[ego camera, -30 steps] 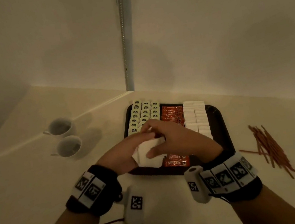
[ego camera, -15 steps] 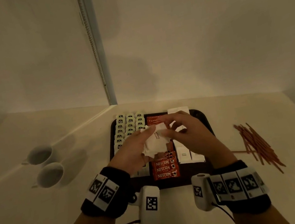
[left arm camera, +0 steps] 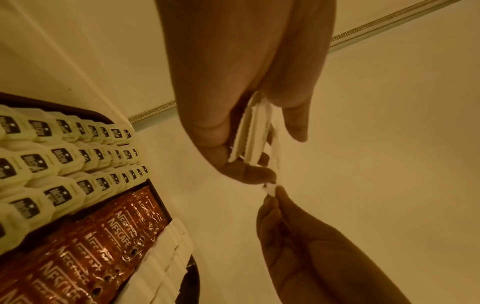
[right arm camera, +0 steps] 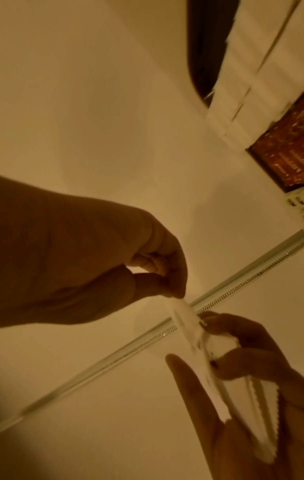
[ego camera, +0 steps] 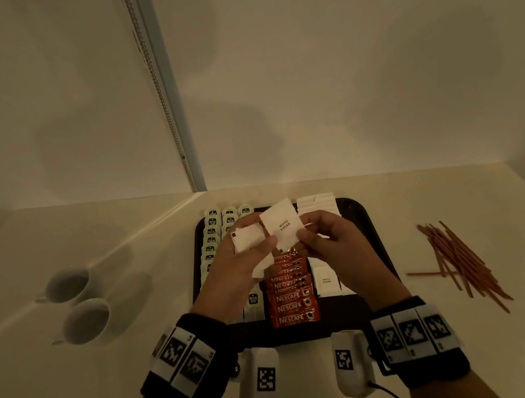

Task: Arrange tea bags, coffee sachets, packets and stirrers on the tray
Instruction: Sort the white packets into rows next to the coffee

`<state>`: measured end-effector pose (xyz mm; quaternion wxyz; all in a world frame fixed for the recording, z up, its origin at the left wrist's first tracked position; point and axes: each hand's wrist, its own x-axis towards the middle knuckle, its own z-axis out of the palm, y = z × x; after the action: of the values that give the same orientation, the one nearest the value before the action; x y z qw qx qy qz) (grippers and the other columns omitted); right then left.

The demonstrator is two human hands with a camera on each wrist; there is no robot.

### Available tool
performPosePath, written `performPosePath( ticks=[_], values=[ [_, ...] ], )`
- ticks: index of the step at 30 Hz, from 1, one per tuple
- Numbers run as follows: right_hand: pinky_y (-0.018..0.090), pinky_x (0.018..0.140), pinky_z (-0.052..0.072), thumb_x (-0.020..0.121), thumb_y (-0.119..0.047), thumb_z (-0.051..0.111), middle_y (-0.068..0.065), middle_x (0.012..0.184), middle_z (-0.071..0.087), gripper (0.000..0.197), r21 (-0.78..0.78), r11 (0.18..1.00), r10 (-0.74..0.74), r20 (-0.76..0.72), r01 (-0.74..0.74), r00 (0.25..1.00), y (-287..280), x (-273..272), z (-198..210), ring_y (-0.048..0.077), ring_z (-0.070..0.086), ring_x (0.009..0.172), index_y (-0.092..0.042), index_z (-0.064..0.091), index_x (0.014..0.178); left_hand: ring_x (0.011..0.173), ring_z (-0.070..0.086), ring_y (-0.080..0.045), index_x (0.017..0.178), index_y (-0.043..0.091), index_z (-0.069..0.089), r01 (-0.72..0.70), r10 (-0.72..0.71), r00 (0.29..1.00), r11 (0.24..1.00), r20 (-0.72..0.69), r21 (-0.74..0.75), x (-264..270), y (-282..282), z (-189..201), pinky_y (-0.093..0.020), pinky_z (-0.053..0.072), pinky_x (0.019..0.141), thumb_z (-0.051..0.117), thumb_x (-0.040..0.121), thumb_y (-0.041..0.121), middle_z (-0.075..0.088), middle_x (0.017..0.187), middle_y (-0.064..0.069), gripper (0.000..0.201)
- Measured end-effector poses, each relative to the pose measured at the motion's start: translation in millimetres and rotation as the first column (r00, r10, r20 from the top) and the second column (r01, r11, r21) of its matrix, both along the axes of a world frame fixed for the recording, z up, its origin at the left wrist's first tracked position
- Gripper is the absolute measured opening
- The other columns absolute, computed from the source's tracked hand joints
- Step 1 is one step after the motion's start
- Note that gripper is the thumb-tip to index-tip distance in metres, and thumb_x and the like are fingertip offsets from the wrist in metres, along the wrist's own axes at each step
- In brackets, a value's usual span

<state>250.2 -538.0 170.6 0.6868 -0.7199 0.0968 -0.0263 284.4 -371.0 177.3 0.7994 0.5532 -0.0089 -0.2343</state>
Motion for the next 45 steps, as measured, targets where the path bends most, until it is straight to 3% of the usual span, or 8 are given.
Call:
performPosePath(
  ticks=[7,13,18,22,25,29,38,45],
  values=[
    [0.027,0.072,0.057,0.086,-0.011,0.061,0.003,0.096,0.069,0.008,0.140,0.990,0.030,-0.032,-0.025,0.999,1,-4,-3,0.017,0.069,0.088,-0.011,0.062,0.094,0.066,0.067,-0.004,0.088,0.024,0.064,-0.149,0.106,0.971,0.969,0.214,0.195,3,-5,1,-0.022,0.052,0.048,0.065,0.084,0.002,0.071,0.076,0.012,0.023],
    [0.030,0.076,0.058,0.085,-0.010,0.063,0.001,0.088,0.070,0.002,0.183,0.983,0.018,-0.051,-0.009,0.999,3,-6,-10,0.016,0.069,0.084,-0.011,0.062,0.087,0.058,0.063,0.001,0.087,0.021,0.064,-0.202,0.105,0.934,0.944,0.341,0.262,3,-7,4,-0.019,0.048,0.042,0.067,0.084,0.003,0.065,0.084,0.008,0.018],
    [0.022,0.073,0.056,0.086,-0.003,0.061,-0.002,0.092,0.068,0.010,0.125,0.991,-0.041,-0.043,0.046,0.998,-21,-6,-17,0.013,0.068,0.091,-0.010,0.058,0.079,0.074,0.066,-0.019,0.099,0.017,0.066,-0.097,0.091,0.995,0.987,0.051,0.126,5,-2,-2,-0.023,0.049,0.046,0.050,0.095,0.009,0.069,0.095,-0.006,0.019],
    [0.019,0.070,0.052,0.088,-0.008,0.061,0.005,0.103,0.065,0.015,-0.316,0.942,-0.184,-0.188,0.118,0.965,-60,-12,-57,0.014,0.065,0.088,-0.014,0.061,0.102,0.073,0.063,-0.026,0.108,0.017,0.062,-0.106,0.088,0.982,0.989,-0.168,-0.101,7,8,-9,-0.027,0.054,0.052,0.031,0.097,0.005,0.066,0.090,-0.015,0.034],
    [0.020,0.067,0.051,0.088,-0.011,0.061,0.004,0.101,0.064,0.022,-0.457,0.889,-0.219,-0.383,0.022,0.898,-78,-23,-99,0.015,0.063,0.083,-0.014,0.057,0.109,0.081,0.066,-0.030,0.112,0.020,0.058,-0.148,0.110,0.967,0.977,-0.229,-0.155,6,12,-14,-0.032,0.058,0.063,0.031,0.099,0.005,0.070,0.092,-0.017,0.033],
    [0.029,0.071,0.055,0.086,-0.012,0.064,0.008,0.098,0.063,0.017,-0.415,0.909,-0.251,-0.493,0.028,0.833,-80,-32,-132,0.018,0.064,0.082,-0.018,0.054,0.098,0.097,0.068,-0.030,0.118,0.023,0.056,-0.123,0.097,0.969,0.987,-0.227,-0.101,4,17,-18,-0.042,0.058,0.067,0.038,0.101,0.013,0.071,0.108,-0.012,0.026],
    [0.034,0.084,0.053,0.082,-0.010,0.068,-0.004,0.086,0.056,0.021,-0.477,0.870,-0.363,-0.453,0.123,0.814,-66,-29,-152,0.017,0.060,0.090,-0.014,0.054,0.096,0.083,0.071,-0.030,0.117,0.012,0.057,-0.135,0.073,0.950,0.973,-0.303,-0.189,5,19,-18,-0.034,0.059,0.064,0.035,0.099,0.014,0.069,0.104,-0.016,0.029],
    [0.028,0.078,0.051,0.084,-0.010,0.066,0.004,0.090,0.058,0.015,-0.618,0.778,-0.411,-0.363,0.115,0.836,-59,-28,-152,0.020,0.060,0.091,-0.010,0.053,0.093,0.089,0.070,-0.031,0.127,0.003,0.050,-0.125,0.063,0.951,0.974,-0.304,-0.188,2,18,-19,-0.035,0.060,0.069,0.034,0.100,0.011,0.071,0.101,-0.019,0.032]
  ],
)
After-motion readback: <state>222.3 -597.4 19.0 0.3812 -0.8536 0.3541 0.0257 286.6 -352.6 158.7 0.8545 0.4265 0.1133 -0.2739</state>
